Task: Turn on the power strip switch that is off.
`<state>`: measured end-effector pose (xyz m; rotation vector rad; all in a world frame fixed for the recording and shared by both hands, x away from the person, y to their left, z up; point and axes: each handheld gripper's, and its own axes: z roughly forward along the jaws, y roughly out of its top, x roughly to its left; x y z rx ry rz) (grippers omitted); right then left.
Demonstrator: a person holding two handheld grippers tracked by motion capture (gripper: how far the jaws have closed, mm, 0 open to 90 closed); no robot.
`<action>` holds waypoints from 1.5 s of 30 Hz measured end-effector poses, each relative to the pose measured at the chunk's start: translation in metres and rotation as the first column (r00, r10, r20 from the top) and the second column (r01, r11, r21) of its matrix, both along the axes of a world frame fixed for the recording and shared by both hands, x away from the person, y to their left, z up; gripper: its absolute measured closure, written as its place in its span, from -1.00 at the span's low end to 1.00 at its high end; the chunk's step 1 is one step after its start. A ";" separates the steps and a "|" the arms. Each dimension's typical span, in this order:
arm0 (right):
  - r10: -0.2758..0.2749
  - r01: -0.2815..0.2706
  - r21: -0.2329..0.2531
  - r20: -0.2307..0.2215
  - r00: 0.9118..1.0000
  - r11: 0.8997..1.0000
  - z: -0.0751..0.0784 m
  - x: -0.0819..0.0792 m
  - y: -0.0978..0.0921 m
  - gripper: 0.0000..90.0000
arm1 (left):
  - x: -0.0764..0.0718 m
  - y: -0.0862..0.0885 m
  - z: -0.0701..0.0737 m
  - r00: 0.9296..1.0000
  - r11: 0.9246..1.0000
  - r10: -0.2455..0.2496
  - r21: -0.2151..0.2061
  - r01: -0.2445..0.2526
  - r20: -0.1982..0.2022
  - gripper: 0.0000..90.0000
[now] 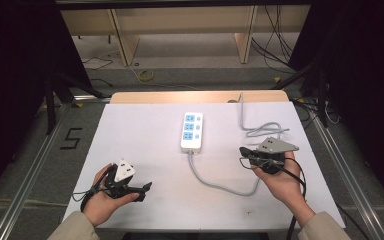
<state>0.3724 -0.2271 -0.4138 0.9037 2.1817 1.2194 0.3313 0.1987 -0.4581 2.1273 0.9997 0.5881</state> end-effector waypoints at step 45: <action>0.009 -0.010 -0.026 -0.033 0.999 1.000 0.000 0.038 0.030 1.00 | 0.001 0.000 0.001 1.000 1.000 0.004 0.000 -0.004 0.002 -0.67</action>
